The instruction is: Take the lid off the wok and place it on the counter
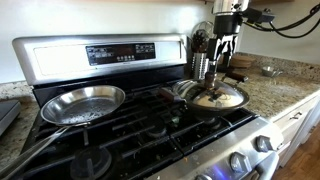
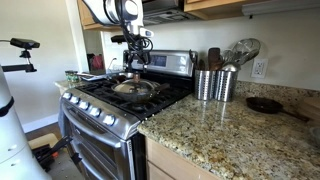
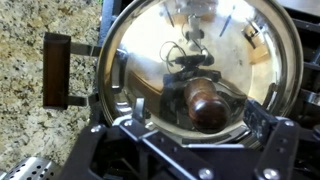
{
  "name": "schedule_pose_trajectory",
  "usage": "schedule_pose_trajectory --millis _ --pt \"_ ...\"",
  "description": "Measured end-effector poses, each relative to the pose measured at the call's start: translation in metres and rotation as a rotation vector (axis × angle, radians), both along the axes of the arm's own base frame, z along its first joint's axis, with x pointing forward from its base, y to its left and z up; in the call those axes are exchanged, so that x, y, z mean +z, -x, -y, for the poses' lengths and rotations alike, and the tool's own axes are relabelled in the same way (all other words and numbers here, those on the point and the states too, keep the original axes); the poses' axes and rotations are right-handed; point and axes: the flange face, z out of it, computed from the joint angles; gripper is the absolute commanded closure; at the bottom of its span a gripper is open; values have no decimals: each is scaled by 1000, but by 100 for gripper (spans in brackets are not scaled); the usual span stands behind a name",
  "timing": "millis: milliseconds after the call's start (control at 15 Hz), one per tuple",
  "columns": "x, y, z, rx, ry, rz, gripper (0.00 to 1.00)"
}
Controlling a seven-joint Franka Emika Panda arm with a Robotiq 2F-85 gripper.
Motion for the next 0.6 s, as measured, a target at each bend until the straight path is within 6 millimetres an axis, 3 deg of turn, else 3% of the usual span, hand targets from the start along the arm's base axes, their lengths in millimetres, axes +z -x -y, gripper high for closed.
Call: schedule_pose_trajectory --millis 400,467,600 --pt "-32 -8 -3 0 -5 -20 0" --pt "-35 -8 -4 2 -6 -22 11" --pt "-39 -9 -6 6 -6 -25 20"
